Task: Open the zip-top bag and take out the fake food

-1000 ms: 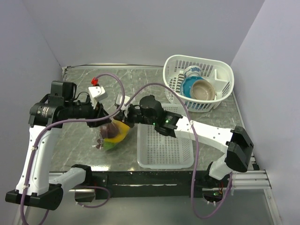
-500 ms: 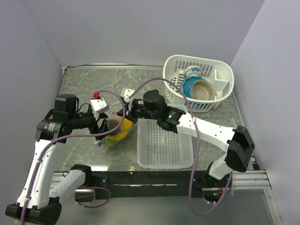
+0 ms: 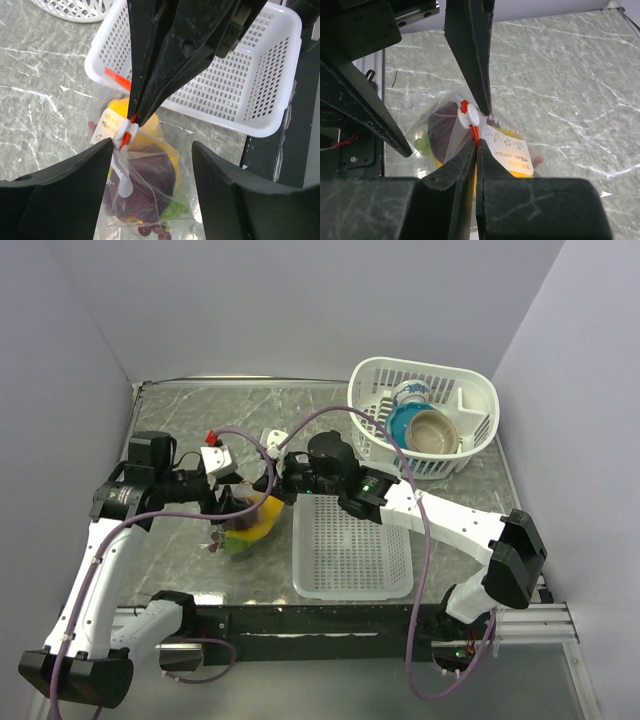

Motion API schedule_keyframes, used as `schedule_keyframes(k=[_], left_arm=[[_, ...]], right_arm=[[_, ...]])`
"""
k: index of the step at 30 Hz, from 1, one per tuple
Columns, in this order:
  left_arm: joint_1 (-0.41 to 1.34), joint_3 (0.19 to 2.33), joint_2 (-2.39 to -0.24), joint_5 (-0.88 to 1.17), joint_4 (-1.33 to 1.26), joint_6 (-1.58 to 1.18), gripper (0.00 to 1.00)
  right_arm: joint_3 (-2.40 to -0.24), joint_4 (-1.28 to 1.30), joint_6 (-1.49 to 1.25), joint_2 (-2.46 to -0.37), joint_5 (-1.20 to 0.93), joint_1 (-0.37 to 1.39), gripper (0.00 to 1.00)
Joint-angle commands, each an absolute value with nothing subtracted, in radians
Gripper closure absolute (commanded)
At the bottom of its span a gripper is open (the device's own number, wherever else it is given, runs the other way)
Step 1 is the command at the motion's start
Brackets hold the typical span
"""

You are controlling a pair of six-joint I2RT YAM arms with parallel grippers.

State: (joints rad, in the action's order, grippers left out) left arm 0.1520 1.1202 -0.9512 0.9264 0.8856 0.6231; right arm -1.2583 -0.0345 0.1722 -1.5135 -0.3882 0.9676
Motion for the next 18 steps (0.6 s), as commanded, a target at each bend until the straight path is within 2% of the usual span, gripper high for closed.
schedule_keyframes(k=[1,2,5,6,9,13,15,18], left_arm=[[0.149,1.103,-0.953,0.951,0.904,0.678,0.31],[0.150,1.101,-0.951,0.950,0.891,0.670,0.32],[0.149,1.101,-0.965,0.950,0.861,0.660,0.51],[0.149,1.115,-0.974,0.951,0.864,0.663,0.68],[0.149,1.153,-1.034,0.950,0.906,0.702,0.92],[0.149,1.186,-1.083,0.982,0.994,0.747,0.99],[0.146,1.213,-1.083,0.976,1.017,0.759,0.99],[0.124,1.279,-1.059,0.946,1.061,0.775,0.99]], right_arm=[[-1.295,-0.066,0.167,-1.450,-0.394,0.962,0.92],[-1.299,-0.066,0.164,-1.451,-0.397,0.962,0.92],[-1.302,-0.069,0.157,-1.453,-0.402,0.962,0.91],[-1.298,-0.071,0.155,-1.453,-0.400,0.963,0.91],[-1.295,-0.077,0.150,-1.448,-0.406,0.963,0.91],[-1.296,-0.074,0.152,-1.443,-0.393,0.962,0.91],[-1.298,-0.071,0.160,-1.440,-0.382,0.960,0.90],[-1.293,-0.075,0.166,-1.422,-0.377,0.954,0.77]])
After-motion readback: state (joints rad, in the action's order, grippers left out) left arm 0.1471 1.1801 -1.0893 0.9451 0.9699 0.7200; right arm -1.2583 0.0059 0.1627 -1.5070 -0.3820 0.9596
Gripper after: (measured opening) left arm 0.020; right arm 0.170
